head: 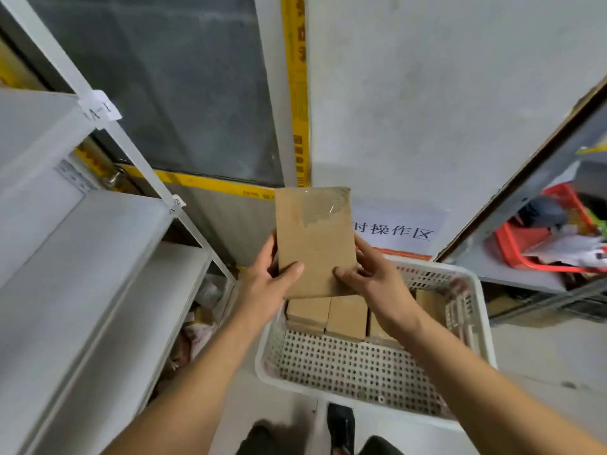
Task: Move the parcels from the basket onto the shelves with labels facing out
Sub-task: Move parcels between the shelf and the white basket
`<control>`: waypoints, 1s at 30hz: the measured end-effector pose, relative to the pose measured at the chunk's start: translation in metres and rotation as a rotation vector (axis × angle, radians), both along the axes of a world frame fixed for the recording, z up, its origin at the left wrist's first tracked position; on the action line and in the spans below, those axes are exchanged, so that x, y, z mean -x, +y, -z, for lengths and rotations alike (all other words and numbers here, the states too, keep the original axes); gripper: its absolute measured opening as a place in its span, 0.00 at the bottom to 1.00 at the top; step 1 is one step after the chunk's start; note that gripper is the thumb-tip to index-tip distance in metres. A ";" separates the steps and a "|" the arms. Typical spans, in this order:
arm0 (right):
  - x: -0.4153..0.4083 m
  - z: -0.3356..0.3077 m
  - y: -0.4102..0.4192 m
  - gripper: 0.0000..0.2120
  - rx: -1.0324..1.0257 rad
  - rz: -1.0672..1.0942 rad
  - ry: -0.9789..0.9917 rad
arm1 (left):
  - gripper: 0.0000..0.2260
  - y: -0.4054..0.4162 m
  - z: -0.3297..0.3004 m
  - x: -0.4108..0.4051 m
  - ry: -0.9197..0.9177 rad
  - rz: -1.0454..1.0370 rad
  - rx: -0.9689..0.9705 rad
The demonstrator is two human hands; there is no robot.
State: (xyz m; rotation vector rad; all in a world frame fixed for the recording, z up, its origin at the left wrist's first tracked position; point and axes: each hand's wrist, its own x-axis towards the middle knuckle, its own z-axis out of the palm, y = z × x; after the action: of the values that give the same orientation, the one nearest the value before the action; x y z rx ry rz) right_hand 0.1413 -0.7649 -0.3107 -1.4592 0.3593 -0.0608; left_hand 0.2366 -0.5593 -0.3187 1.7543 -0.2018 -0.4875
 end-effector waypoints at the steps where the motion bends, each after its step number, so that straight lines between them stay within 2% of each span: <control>1: 0.005 0.007 -0.007 0.32 -0.004 0.010 0.018 | 0.36 -0.010 0.012 0.001 0.023 0.021 -0.017; 4: 0.026 0.045 -0.028 0.31 -0.029 0.069 0.108 | 0.32 -0.040 0.049 0.006 0.137 0.092 -0.049; 7: 0.046 0.089 -0.037 0.33 -0.051 0.159 0.233 | 0.31 -0.063 0.088 0.015 0.282 0.153 -0.083; 10: 0.058 0.131 -0.044 0.32 -0.093 0.240 0.332 | 0.34 -0.079 0.130 0.018 0.405 0.212 -0.116; 15: 0.061 0.196 -0.056 0.32 -0.149 0.321 0.464 | 0.38 -0.098 0.203 0.012 0.495 0.241 -0.221; 21: 0.051 0.268 -0.073 0.30 -0.177 0.347 0.532 | 0.37 -0.125 0.261 0.001 0.383 0.309 -0.410; 26: 0.033 0.315 -0.081 0.29 -0.197 0.330 0.531 | 0.36 -0.135 0.299 -0.014 0.315 0.325 -0.459; 30: 0.015 0.343 -0.082 0.31 -0.166 0.294 0.544 | 0.36 -0.130 0.328 -0.020 0.096 0.322 -0.610</control>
State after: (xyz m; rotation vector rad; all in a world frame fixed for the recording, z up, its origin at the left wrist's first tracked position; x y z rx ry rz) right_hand 0.1260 -0.8472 -0.6540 -1.2324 0.9990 0.1308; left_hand 0.2565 -0.6897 -0.6464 2.2967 -0.2897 -0.9383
